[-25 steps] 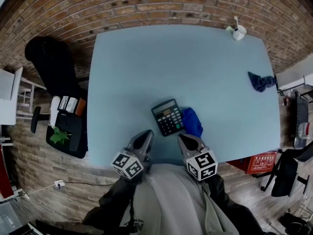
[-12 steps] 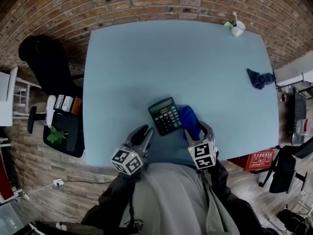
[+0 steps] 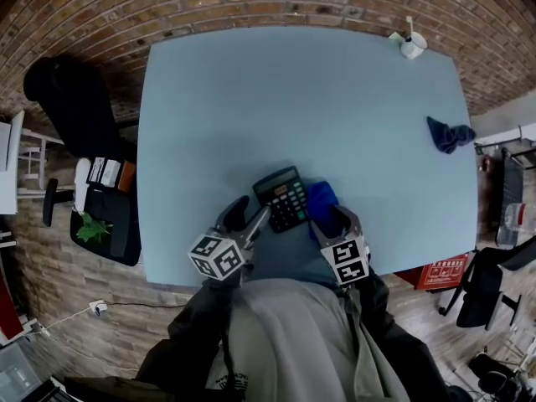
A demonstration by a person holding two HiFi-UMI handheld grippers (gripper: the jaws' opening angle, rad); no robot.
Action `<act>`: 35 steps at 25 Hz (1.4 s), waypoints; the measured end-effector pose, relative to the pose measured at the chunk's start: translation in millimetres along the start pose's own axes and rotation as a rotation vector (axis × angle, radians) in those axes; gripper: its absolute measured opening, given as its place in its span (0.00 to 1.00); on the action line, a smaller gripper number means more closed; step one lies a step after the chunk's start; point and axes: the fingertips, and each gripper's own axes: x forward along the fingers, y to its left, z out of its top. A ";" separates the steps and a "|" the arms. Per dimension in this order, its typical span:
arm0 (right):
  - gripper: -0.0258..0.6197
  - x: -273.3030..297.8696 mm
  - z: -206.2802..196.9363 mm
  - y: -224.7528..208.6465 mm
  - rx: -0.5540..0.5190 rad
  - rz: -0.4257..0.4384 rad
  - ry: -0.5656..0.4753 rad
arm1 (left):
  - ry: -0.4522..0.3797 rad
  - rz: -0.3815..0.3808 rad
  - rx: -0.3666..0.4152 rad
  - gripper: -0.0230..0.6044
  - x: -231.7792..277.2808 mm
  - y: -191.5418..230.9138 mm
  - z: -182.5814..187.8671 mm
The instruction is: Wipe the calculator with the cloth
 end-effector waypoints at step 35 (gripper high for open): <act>0.23 20.0 47.5 116.2 -0.225 0.346 0.179 | 0.203 -0.185 0.358 0.39 63.0 -2.5 12.7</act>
